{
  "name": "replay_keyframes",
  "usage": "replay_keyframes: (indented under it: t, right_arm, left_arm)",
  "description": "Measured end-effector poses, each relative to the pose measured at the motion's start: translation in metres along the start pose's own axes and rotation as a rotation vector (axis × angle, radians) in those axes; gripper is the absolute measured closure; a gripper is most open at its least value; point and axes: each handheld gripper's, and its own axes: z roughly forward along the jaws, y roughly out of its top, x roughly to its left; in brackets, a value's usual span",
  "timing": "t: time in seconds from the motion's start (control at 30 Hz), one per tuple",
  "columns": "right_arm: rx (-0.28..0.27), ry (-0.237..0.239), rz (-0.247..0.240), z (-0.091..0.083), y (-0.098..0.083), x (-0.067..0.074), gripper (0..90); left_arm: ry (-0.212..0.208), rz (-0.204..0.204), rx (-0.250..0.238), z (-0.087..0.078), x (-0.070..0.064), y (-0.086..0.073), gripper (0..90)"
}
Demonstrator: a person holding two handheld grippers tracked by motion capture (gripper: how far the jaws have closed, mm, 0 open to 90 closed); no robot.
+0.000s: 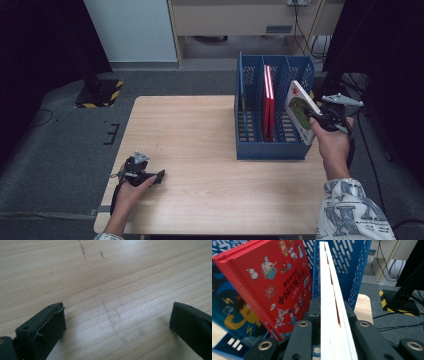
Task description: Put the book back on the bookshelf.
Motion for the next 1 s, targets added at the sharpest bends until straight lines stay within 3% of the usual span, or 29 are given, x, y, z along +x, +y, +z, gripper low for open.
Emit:
replay_keyframes:
  t: [0.6, 1.0]
  right_arm:
    - [-0.009, -0.035, 0.029, 0.031, -0.004, -0.005, 76.2]
    - [0.015, -0.057, 0.048, 0.052, -0.012, -0.004, 76.2]
  left_arm:
    - [-0.003, 0.003, -0.001, -0.001, 0.0, -0.001, 0.0]
    - [-0.003, 0.003, -0.001, -0.002, 0.001, -0.001, 0.0]
